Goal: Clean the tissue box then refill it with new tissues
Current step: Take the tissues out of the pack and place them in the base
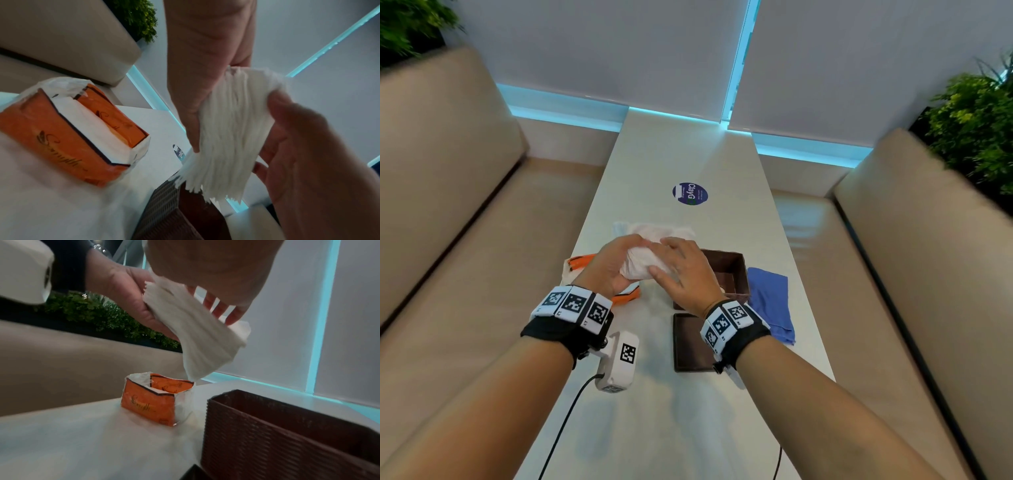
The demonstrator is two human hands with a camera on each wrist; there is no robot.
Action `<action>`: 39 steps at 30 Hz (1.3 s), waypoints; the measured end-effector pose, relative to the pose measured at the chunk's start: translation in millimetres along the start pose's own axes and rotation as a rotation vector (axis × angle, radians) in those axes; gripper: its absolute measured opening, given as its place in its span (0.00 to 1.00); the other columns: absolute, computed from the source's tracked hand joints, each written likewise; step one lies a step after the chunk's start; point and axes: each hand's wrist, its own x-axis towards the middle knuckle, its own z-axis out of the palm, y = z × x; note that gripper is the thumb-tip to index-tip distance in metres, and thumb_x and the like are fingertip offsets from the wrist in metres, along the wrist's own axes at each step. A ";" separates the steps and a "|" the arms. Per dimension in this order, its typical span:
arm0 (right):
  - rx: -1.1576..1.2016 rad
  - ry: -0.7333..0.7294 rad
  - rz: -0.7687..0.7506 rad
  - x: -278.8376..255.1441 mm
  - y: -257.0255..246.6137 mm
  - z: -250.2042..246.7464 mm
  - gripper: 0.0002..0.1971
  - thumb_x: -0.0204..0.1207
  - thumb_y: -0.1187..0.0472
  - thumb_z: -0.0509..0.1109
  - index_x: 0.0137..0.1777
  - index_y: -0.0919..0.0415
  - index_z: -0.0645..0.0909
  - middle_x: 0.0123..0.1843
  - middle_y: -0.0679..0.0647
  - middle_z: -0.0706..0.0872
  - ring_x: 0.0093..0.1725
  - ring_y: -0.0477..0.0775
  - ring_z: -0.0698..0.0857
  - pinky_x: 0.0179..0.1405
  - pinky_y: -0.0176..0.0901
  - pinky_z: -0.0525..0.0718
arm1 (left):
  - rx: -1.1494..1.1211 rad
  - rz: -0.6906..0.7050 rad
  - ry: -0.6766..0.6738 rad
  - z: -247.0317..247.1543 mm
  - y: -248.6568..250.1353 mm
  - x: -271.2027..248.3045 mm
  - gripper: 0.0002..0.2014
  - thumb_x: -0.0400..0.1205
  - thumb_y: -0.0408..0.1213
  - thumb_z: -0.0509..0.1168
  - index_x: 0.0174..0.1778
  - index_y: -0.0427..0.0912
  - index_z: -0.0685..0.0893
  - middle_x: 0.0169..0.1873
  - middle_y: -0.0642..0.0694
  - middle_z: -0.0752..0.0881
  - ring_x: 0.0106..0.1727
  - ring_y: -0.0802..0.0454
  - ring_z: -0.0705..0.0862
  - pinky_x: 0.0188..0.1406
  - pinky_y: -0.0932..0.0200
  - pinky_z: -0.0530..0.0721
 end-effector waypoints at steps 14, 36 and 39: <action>1.272 -0.095 1.028 -12.6 48.4 -13.3 0.43 0.67 0.30 0.66 0.79 0.52 0.65 0.74 0.58 0.78 0.69 0.60 0.79 0.64 0.59 0.81 | -0.059 -0.091 -0.069 12.2 -9.4 -0.3 0.15 0.76 0.28 0.53 0.48 0.43 0.84 0.38 0.44 0.92 0.37 0.48 0.92 0.34 0.58 0.90; 0.445 0.043 1.089 -16.6 119.3 -33.6 0.19 0.76 0.58 0.71 0.63 0.70 0.77 0.62 0.64 0.84 0.59 0.63 0.84 0.59 0.53 0.83 | 0.888 0.104 0.251 60.0 -74.1 73.7 0.22 0.84 0.28 0.54 0.76 0.33 0.65 0.73 0.33 0.73 0.73 0.37 0.73 0.71 0.52 0.70; 0.294 -0.025 1.102 -10.1 115.4 -31.3 0.17 0.78 0.57 0.68 0.60 0.70 0.76 0.58 0.63 0.83 0.57 0.63 0.82 0.47 0.45 0.76 | 0.925 0.113 0.320 64.1 -79.8 76.8 0.24 0.85 0.29 0.54 0.78 0.33 0.61 0.73 0.32 0.74 0.73 0.35 0.73 0.69 0.52 0.71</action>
